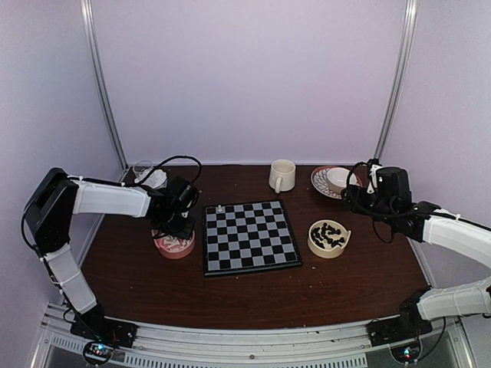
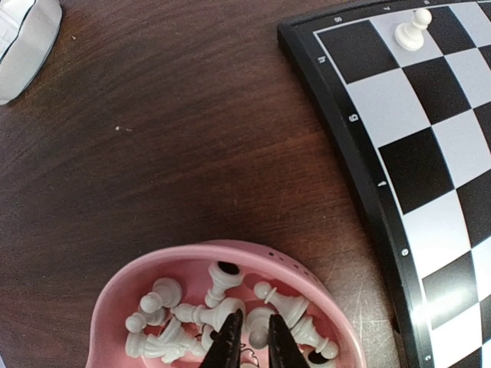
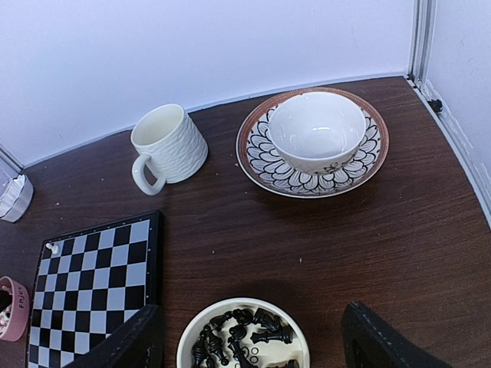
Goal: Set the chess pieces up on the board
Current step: Pick up the pawn from the storage box, then place the pawn on b2.
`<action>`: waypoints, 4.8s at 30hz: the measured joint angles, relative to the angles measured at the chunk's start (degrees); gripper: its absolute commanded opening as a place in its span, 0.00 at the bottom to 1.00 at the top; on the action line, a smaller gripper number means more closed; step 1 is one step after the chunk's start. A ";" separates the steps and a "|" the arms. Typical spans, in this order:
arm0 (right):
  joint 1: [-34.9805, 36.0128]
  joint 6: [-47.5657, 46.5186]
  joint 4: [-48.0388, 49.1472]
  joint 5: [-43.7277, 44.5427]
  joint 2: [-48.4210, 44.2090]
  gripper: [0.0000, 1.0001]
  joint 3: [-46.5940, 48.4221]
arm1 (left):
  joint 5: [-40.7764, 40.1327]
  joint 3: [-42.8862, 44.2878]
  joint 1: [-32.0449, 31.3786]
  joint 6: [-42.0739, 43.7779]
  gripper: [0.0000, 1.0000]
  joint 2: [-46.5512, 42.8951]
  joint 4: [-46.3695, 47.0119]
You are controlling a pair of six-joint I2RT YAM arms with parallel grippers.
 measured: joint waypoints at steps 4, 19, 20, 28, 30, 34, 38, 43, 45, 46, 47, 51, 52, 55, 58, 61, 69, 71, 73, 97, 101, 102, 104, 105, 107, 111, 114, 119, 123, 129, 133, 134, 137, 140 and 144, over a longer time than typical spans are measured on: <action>0.00 0.00 0.00 0.00 0.00 0.82 0.00 | 0.02 0.26 0.00 0.00 0.15 0.68 -0.74; 0.00 -0.02 -0.02 0.02 -0.02 0.82 0.00 | 0.11 1.84 0.00 0.02 0.06 2.12 -2.14; 0.00 -0.02 -0.02 0.02 -0.02 0.82 0.00 | 0.24 1.79 0.00 0.07 0.05 1.79 -2.12; 0.00 -0.02 -0.02 0.02 -0.02 0.83 0.00 | 0.50 -0.42 0.00 0.61 0.05 -4.42 -0.85; 0.00 -0.02 -0.02 0.02 -0.02 0.82 0.00 | 0.72 -1.18 0.00 0.79 0.05 -5.75 0.02; 0.00 -0.02 -0.02 0.02 -0.02 0.82 0.00 | 3.43 -3.21 0.00 1.46 0.05 -7.98 2.75; 0.00 0.00 -0.02 0.02 -0.02 0.82 0.00 | 7.74 -3.93 0.00 1.70 0.06 -8.20 5.64; 0.00 0.00 0.00 0.02 -0.02 0.82 0.00 | 12.00 -1.64 0.00 1.36 0.06 -5.75 7.48; 0.00 -0.02 -0.02 0.02 -0.02 0.83 0.00 | 13.29 1.01 0.00 0.83 0.06 -3.02 8.13; 0.00 -0.02 -0.02 0.02 -0.02 0.82 0.00 | 13.81 2.29 0.00 0.39 0.05 -1.62 8.57; 0.00 -0.02 0.00 0.02 -0.02 0.82 0.00 | 14.27 3.54 0.00 0.07 0.05 -0.31 8.76; 0.00 0.00 0.00 0.02 -0.02 0.82 0.00 | 15.43 7.34 -0.02 -0.90 0.05 3.69 8.96; 0.00 0.00 0.00 0.00 0.00 0.82 0.00 | 15.56 8.55 -0.02 -1.07 0.05 4.87 9.01; 0.00 0.00 0.00 0.00 0.00 0.82 0.00 | 15.61 10.62 -0.07 -1.09 0.05 6.97 9.05; 0.00 0.00 0.00 0.00 0.00 0.83 0.00 | 15.47 12.57 -0.07 -1.05 0.05 8.90 9.01; 0.00 0.00 0.00 0.02 -0.02 0.83 0.00 | 15.34 14.23 -0.07 -0.85 0.06 10.88 9.03; 0.00 0.00 0.00 0.02 0.00 0.82 0.00 | 15.17 17.29 -0.07 0.46 0.06 14.78 8.37; 0.00 0.00 0.00 0.02 0.00 0.82 0.00 | 15.10 18.32 -0.07 0.72 0.06 15.37 8.22; 0.00 0.00 0.00 0.02 0.00 0.83 0.00 | 15.04 18.99 -0.07 0.96 0.07 15.67 8.15; 0.00 0.00 0.00 0.02 0.00 0.83 0.00 | 12.87 23.08 -0.09 1.81 0.14 18.99 5.25; 0.00 0.00 0.00 0.02 0.00 0.82 0.00 | 12.87 23.39 -0.11 1.90 0.15 19.41 5.07; 0.00 0.00 0.00 0.02 0.00 0.82 0.00 | 12.87 23.41 -0.11 1.92 0.15 19.52 5.05; 0.00 0.00 0.00 0.02 0.00 0.82 0.00 | 12.87 23.43 -0.11 1.97 0.17 19.65 4.98; 0.00 0.00 0.00 0.02 0.00 0.82 0.00 | 12.87 23.47 -0.11 1.97 0.19 19.67 4.87; 0.00 0.00 0.00 0.02 0.00 0.82 0.00 | 12.87 23.50 -0.11 1.97 0.20 19.69 4.72; 0.00 0.00 0.00 0.02 0.00 0.83 0.00 | 12.90 23.50 -0.11 1.99 0.22 19.71 3.93; 0.00 0.00 0.00 0.02 0.00 0.82 0.00 | 12.92 23.50 -0.11 1.99 0.22 19.71 3.76; 0.00 0.00 0.00 0.02 -0.02 0.82 0.00 | 13.11 23.50 -0.17 1.99 0.22 19.71 3.67; 0.00 -0.02 0.00 0.02 -0.02 0.82 0.00 | 13.92 23.50 -0.33 1.99 0.22 19.71 3.63; 0.00 -0.02 0.00 0.04 -0.02 0.82 0.00 | 14.58 23.50 -0.52 1.99 0.22 19.71 3.63; 0.00 -0.02 0.00 0.04 -0.02 0.82 0.00 | 14.67 23.50 -0.55 1.99 0.21 19.71 3.63; 0.00 -0.02 0.00 0.04 -0.02 0.82 0.00 | 14.67 23.50 -0.55 1.99 0.21 19.74 3.63; 0.00 -0.02 0.00 0.04 -0.02 0.82 0.00 | 14.71 23.58 -0.55 2.01 0.21 19.91 3.65; 0.00 -0.02 0.00 0.04 -0.02 0.82 0.00 | 15.04 24.65 -0.55 2.25 0.21 20.61 3.52; 0.00 -0.02 -0.02 0.04 -0.13 0.83 0.00 | 15.10 25.29 -0.55 2.54 0.22 21.09 3.50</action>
